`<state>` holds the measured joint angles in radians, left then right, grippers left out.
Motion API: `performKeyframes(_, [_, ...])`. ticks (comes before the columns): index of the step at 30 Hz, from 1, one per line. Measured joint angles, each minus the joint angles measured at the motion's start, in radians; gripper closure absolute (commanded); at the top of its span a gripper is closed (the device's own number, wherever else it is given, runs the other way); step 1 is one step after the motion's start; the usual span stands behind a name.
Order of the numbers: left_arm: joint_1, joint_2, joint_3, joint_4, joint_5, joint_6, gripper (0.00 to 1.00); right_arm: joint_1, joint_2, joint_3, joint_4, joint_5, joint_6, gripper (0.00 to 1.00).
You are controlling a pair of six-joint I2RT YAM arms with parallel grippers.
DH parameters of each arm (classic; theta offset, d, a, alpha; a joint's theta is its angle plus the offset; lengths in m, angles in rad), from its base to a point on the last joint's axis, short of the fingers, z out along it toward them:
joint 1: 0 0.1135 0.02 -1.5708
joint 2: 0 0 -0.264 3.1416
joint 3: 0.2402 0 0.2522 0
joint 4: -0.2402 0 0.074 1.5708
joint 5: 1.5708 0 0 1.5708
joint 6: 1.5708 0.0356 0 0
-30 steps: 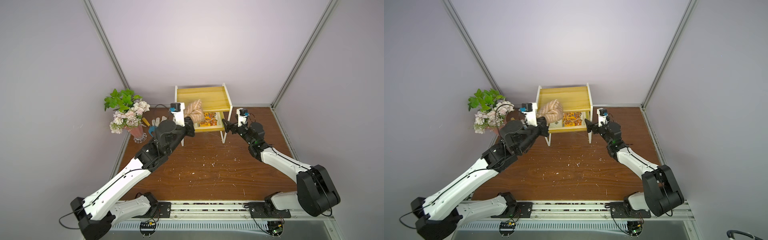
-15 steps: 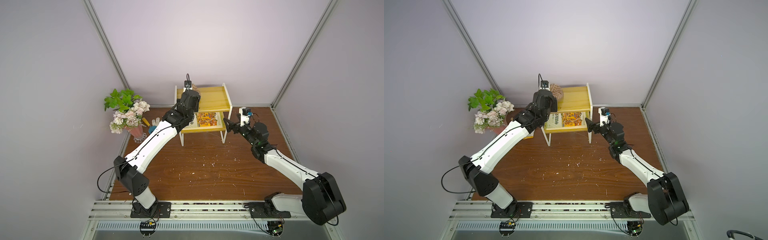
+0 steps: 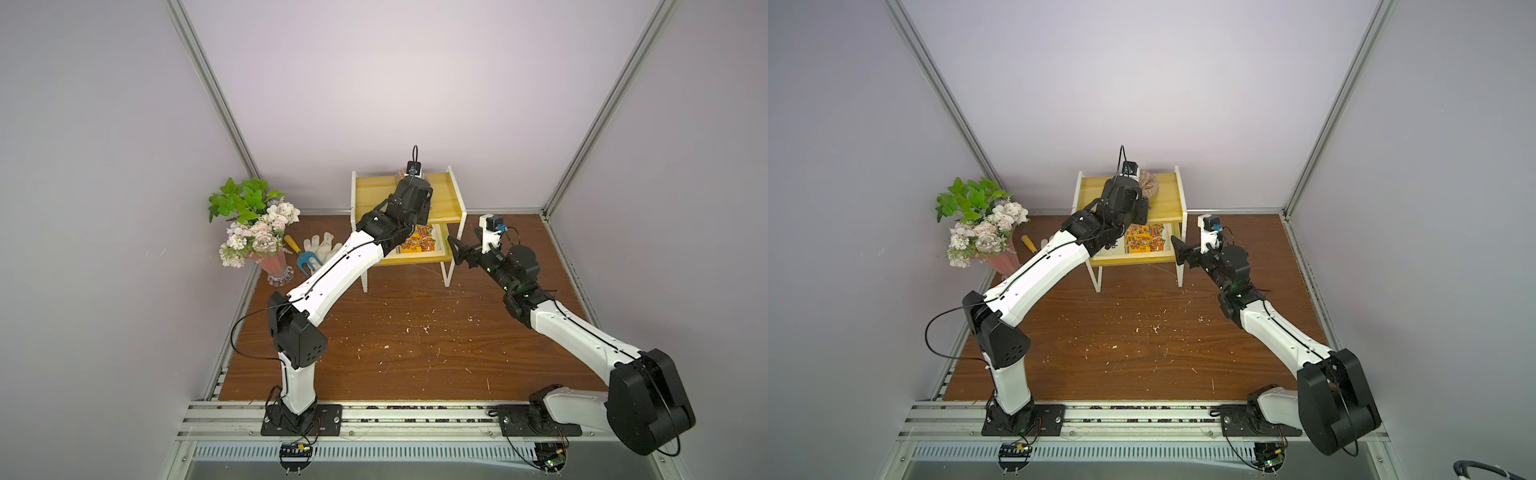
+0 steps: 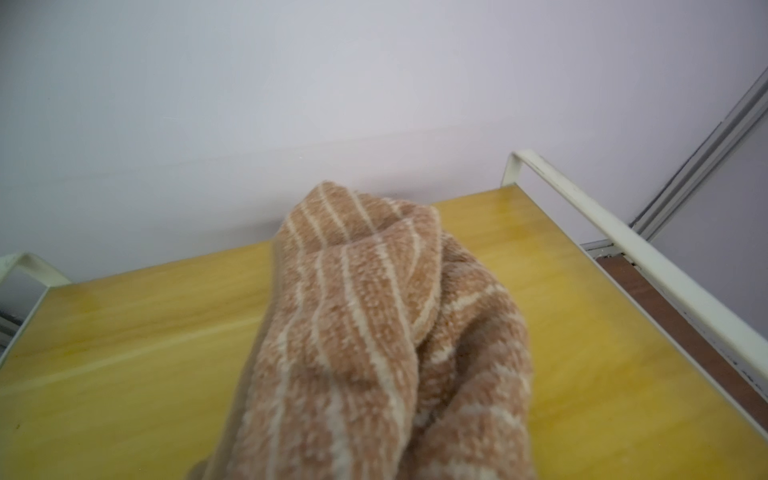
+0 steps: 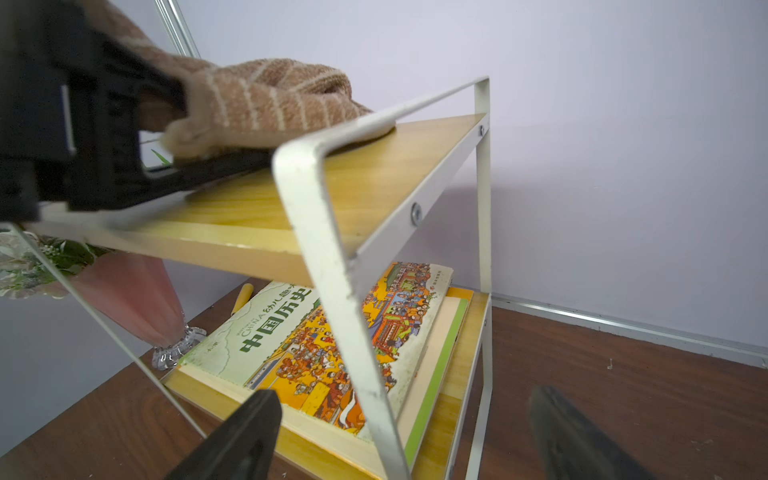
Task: Wipe the bookshelf clean with a cloth
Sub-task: Wipe the dust from the shelf.
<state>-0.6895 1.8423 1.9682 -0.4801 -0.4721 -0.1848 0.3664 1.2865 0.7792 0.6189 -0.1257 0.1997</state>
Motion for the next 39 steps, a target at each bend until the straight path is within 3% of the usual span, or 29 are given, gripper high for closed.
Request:
performKeyframes(4, [0.117,-0.002,-0.01,0.015,-0.012,-0.034,1.0,0.0,0.0,0.0,0.0,-0.006,0.003,0.05])
performKeyframes(8, [0.206,0.092,0.111,0.009,-0.002,-0.037,1.0,0.0,0.001,0.0,0.0,-0.021,0.003,0.05])
performKeyframes(13, [0.116,0.109,0.151,0.005,0.232,-0.007,1.0,0.0,0.016,0.003,0.003,-0.039,0.003,0.06])
performKeyframes(15, [0.063,0.097,0.124,0.023,0.263,0.005,1.0,0.0,0.035,0.006,0.011,-0.055,0.003,0.07])
performKeyframes(18, [0.014,0.038,0.025,0.076,0.224,0.006,1.0,0.0,0.064,0.009,0.016,-0.076,0.002,0.16])
performKeyframes(22, [0.063,-0.003,-0.028,0.082,0.135,0.002,1.0,0.0,0.09,0.01,0.02,-0.078,-0.019,0.38])
performKeyframes(25, [0.092,0.01,-0.018,0.091,0.153,0.008,1.0,0.0,0.097,0.01,0.034,-0.082,-0.04,0.53])
performKeyframes(28, [0.059,0.014,-0.016,0.101,0.197,0.029,1.0,0.0,0.097,0.01,0.061,-0.094,-0.056,0.63])
performKeyframes(32, [0.002,-0.067,-0.16,0.183,0.182,0.051,1.0,-0.001,0.097,0.01,0.095,-0.101,-0.064,0.67])
performKeyframes(35, [0.029,-0.145,-0.249,0.203,0.153,0.051,1.0,0.0,0.097,0.01,0.106,-0.102,-0.068,0.67])
performKeyframes(39, [0.141,-0.062,-0.112,0.123,0.143,0.037,1.0,0.0,0.097,0.009,0.114,-0.101,-0.066,0.68])
